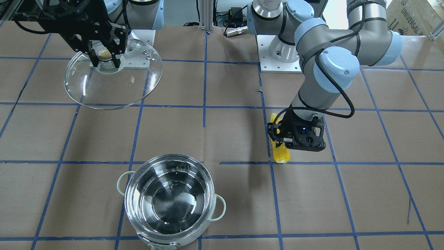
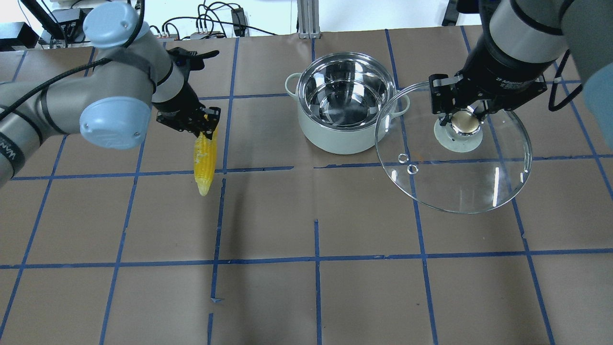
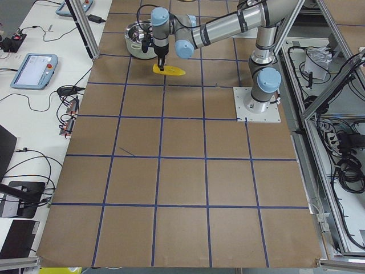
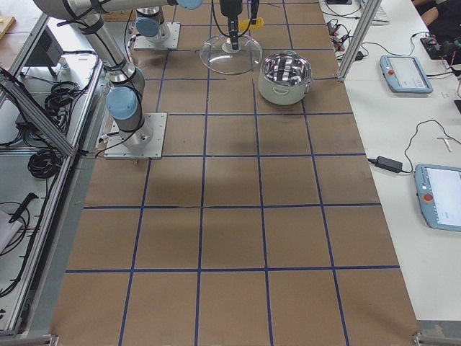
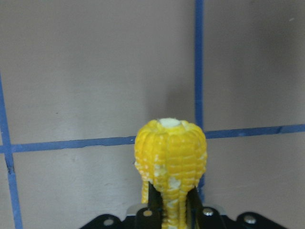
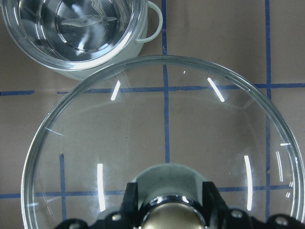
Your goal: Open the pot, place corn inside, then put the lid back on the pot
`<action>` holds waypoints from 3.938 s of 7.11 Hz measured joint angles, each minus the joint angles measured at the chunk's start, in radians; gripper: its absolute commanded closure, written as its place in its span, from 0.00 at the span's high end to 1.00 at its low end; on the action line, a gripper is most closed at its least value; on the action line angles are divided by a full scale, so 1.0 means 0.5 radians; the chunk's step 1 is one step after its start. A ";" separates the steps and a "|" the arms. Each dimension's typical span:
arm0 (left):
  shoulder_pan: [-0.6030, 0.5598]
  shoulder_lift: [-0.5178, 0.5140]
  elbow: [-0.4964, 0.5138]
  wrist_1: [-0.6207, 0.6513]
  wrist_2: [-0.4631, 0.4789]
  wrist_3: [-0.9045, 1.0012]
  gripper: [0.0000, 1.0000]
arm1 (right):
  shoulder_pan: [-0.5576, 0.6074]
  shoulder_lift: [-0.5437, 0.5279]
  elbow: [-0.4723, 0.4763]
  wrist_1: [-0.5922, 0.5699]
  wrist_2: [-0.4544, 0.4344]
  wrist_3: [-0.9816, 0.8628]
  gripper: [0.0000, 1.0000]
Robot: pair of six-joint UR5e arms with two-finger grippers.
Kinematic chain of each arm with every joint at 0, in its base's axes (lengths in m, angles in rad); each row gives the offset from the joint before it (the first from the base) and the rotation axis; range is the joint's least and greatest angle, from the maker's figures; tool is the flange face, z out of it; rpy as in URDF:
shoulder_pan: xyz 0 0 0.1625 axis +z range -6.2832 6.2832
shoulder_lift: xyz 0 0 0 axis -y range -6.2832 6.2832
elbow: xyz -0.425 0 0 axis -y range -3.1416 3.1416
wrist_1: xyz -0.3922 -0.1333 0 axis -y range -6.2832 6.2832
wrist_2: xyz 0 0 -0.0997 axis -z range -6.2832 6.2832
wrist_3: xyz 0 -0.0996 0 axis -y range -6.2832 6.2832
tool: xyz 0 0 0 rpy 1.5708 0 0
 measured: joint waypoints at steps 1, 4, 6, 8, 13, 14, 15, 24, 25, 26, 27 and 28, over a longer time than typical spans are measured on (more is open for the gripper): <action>-0.138 -0.066 0.182 -0.073 -0.021 -0.099 0.18 | 0.000 0.000 -0.001 0.001 -0.001 -0.002 0.14; -0.472 -0.486 0.801 -0.132 -0.034 -0.367 0.18 | 0.000 0.000 0.000 0.002 -0.004 -0.009 0.14; -0.580 -0.762 1.171 -0.206 -0.013 -0.456 0.19 | 0.000 -0.002 0.003 0.004 -0.006 -0.011 0.14; -0.628 -0.912 1.377 -0.241 -0.009 -0.515 0.55 | 0.000 -0.003 0.005 0.004 -0.006 -0.013 0.14; -0.615 -1.034 1.531 -0.258 0.064 -0.510 1.00 | 0.000 0.002 0.003 0.000 -0.006 -0.016 0.14; -0.587 -1.021 1.553 -0.279 0.067 -0.507 1.00 | 0.000 0.004 0.000 -0.002 -0.006 -0.016 0.14; -0.520 -0.977 1.548 -0.326 0.065 -0.498 1.00 | 0.002 0.010 -0.012 -0.012 -0.005 -0.012 0.14; 0.081 0.430 0.533 -1.021 0.203 -0.040 1.00 | 0.264 0.946 -0.616 -0.416 -0.003 0.255 0.14; 0.092 0.469 0.529 -1.046 0.183 -0.041 1.00 | 0.269 1.075 -0.701 -0.453 -0.007 0.255 0.14; 0.104 0.469 0.520 -1.070 0.179 -0.043 1.00 | 0.272 1.175 -0.781 -0.465 -0.008 0.255 0.14; 0.099 0.471 0.506 -1.091 0.178 -0.051 1.00 | 0.277 1.255 -0.843 -0.465 -0.008 0.254 0.14; 0.091 0.491 0.501 -1.100 0.179 -0.051 1.00 | 0.282 1.315 -0.874 -0.465 -0.011 0.250 0.14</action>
